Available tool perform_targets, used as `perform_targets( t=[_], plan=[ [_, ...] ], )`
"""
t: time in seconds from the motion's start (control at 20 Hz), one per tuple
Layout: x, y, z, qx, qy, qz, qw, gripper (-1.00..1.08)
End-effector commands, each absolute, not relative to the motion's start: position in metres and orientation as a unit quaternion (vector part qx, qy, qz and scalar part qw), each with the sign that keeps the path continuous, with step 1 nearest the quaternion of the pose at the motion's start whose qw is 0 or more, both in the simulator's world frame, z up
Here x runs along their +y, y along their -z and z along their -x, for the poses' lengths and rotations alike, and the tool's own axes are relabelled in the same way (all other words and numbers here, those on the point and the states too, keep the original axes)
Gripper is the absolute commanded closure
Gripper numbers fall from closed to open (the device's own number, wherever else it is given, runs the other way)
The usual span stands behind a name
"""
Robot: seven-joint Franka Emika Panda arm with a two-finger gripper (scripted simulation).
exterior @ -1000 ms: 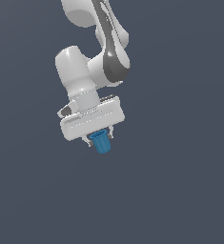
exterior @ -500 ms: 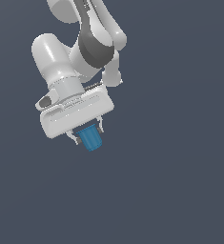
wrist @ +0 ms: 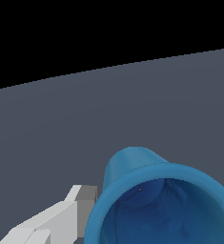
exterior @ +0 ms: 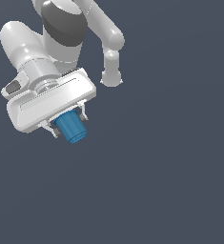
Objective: Pick up the object and move it to a goal position.
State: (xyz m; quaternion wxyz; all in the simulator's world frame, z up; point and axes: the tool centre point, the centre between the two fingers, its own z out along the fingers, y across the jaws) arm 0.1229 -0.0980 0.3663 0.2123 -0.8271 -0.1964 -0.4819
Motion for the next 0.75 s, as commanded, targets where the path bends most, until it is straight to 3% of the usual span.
perform_targets(
  t=[0.0,0.7],
  plan=[
    [-0.105,-0.382,-0.125,-0.208,0.5,0.811,0.221,1.08],
    [-0.121,-0.413,-0.129,-0.234,0.533,0.775,0.244,1.08]
  ],
)
